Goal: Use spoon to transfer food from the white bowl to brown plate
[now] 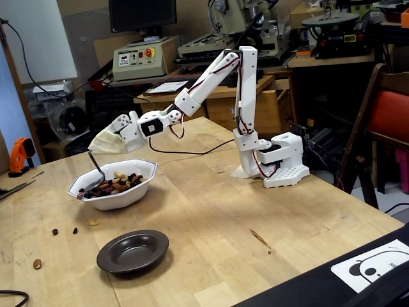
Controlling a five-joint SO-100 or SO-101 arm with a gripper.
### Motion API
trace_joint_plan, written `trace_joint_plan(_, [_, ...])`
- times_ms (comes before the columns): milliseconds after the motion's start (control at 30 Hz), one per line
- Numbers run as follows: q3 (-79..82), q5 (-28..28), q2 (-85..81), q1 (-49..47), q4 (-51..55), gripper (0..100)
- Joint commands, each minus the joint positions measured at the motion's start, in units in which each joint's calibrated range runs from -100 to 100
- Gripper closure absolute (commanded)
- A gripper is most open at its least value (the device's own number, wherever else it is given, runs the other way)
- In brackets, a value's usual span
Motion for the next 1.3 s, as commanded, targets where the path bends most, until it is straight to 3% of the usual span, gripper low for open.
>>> trace_joint_plan(0, [-1.9,-0.1,-6.5,0.6,-1.4,98])
trace_joint_plan(967, [-1.7,-0.1,-22.2,0.5,-0.7,98])
trace_joint_plan(1267, [6.5,0.2,-31.2,0.0,-0.6,98])
